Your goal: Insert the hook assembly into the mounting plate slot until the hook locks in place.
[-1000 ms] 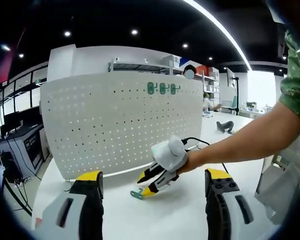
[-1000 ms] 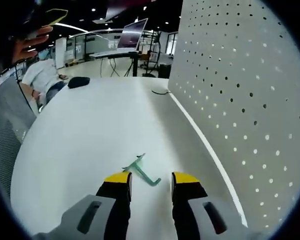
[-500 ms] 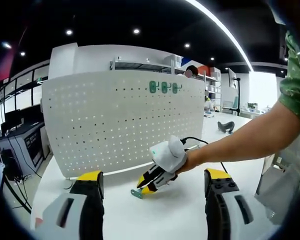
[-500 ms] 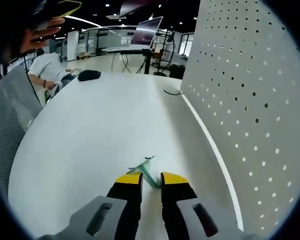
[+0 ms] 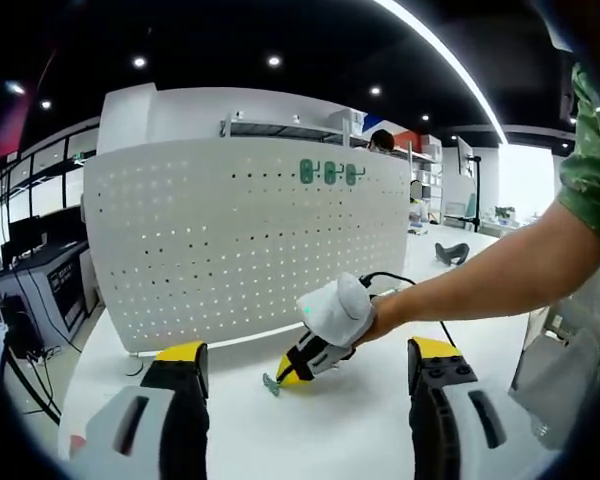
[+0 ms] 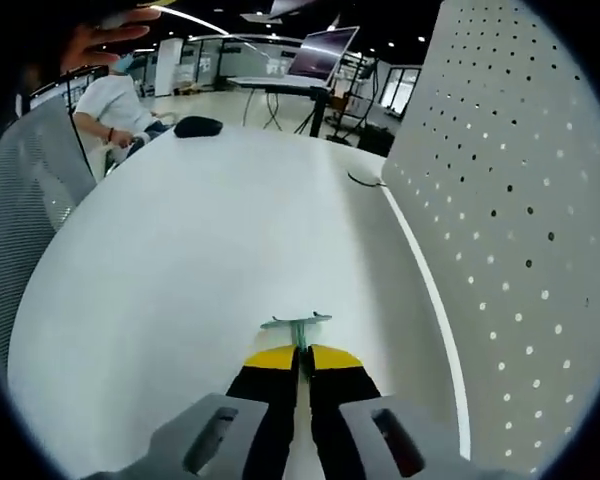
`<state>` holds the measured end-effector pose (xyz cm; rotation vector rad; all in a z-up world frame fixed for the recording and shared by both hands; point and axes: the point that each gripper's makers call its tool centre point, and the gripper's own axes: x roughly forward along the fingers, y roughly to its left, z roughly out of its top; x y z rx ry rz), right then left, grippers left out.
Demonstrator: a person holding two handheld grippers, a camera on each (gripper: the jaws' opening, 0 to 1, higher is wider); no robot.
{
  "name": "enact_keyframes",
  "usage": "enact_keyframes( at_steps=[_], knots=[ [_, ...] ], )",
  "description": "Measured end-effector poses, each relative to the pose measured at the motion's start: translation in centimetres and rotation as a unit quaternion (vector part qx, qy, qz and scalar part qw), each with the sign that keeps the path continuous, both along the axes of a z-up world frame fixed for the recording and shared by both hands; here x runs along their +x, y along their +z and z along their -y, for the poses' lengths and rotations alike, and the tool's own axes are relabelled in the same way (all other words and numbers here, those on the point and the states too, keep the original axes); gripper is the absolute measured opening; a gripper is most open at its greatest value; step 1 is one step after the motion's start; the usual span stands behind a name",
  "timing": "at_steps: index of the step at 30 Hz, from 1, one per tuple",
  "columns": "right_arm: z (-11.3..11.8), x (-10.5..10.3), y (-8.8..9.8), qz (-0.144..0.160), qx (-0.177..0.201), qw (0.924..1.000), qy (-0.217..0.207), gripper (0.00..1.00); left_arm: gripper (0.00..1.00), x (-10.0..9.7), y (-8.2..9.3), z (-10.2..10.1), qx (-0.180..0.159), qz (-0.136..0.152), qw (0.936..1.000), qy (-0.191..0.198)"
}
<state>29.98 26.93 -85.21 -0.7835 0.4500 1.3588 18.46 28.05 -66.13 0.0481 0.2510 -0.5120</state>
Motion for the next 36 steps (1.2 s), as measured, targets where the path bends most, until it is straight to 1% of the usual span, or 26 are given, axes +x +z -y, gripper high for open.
enact_keyframes(
  at_steps=[6, 9, 12, 19, 27, 29, 32, 36],
  knots=[
    [0.2, -0.3, 0.0, -0.001, -0.006, 1.0, 0.003, 0.02, 0.84, 0.1, -0.3, -0.1, 0.003, -0.001, 1.0, -0.001],
    [0.3, -0.5, 0.4, 0.001, -0.005, 1.0, 0.003, 0.02, 0.83, 0.2, -0.4, -0.2, 0.008, -0.002, 1.0, -0.001],
    [0.3, -0.5, 0.8, 0.003, -0.003, 1.0, 0.0, 0.02, 0.83, 0.3, -0.4, -0.3, 0.013, 0.001, 0.9999, -0.002],
    [0.5, -0.7, 1.0, 0.003, -0.007, 1.0, -0.005, 0.02, 0.82, 0.6, -0.3, -0.3, 0.024, 0.007, 0.9997, -0.005],
    [0.7, -1.0, 1.5, 0.006, -0.011, 0.9999, -0.004, 0.01, 0.81, 0.8, -1.1, -0.5, 0.034, 0.002, 0.9994, -0.004],
    [0.7, -1.2, 1.8, 0.009, -0.012, 0.9999, -0.003, 0.01, 0.8, 0.8, -1.3, -0.6, 0.042, 0.001, 0.9991, -0.005],
    [0.8, -1.3, 2.2, 0.013, -0.013, 0.9998, -0.002, 0.01, 0.79, 0.9, -1.4, -0.6, 0.044, 0.001, 0.999, -0.005],
    [1.1, -1.4, 3.0, 0.018, -0.013, 0.9997, -0.005, 0.01, 0.74, 1.1, -1.4, -0.6, 0.05, 0.004, 0.9987, -0.005]
  ],
)
